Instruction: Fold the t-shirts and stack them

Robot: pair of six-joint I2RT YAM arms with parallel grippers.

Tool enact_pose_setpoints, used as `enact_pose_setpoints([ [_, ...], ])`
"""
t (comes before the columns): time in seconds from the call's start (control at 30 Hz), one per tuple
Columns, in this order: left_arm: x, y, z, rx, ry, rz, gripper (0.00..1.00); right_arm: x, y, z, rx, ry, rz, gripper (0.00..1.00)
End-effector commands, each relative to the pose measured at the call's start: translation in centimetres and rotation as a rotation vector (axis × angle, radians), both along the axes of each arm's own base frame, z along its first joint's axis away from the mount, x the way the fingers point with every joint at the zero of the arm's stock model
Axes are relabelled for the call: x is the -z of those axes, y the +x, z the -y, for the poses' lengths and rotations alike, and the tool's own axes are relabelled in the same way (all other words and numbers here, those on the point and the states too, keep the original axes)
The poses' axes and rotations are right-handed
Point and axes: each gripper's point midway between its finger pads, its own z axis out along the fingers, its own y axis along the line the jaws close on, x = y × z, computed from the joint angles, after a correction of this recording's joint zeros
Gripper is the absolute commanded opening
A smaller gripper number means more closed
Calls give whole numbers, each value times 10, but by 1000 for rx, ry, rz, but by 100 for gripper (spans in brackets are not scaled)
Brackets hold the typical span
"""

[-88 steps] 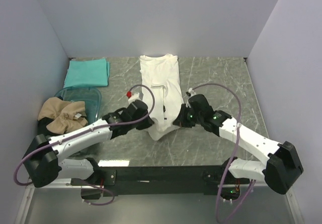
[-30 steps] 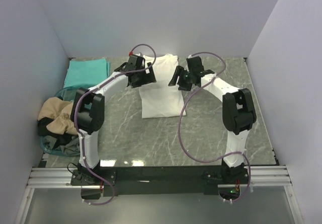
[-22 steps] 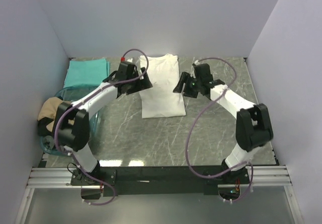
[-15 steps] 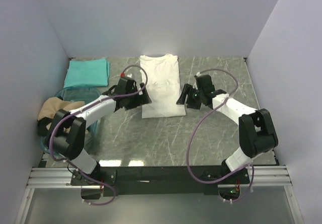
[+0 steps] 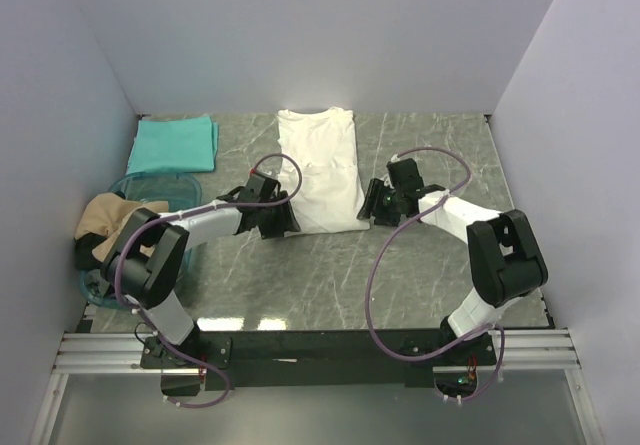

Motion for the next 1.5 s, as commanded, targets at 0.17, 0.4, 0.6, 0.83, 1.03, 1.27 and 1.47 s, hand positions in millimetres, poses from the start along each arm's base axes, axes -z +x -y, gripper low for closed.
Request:
enact_pose_setpoints([
  [0.17,14,-1,-4,-23,35,-2,49,13,4,2,-3,-15,6,59],
  [0.4,20,5,-2,-28,47,-8,35,26,3,1,5,-11,-20,54],
  [0.6,23,6,-2,-25,54,-8,1,24,-5,-6,-15,36,-33,18],
  [0.83,17,-16,2,-19,65,21,1,25,-34,0,3,41,-49,0],
  [1.03,24,-63,-2,2,86,-30,1,30,-78,5,-16,25,-87,0],
  [1.27,23,-131,-6,-30,91,-49,1,32,-146,16,-25,-28,-125,0],
  [1.47,-1,-160,10,10,-14,-5,1,18,-173,19,-18,0,-113,0],
])
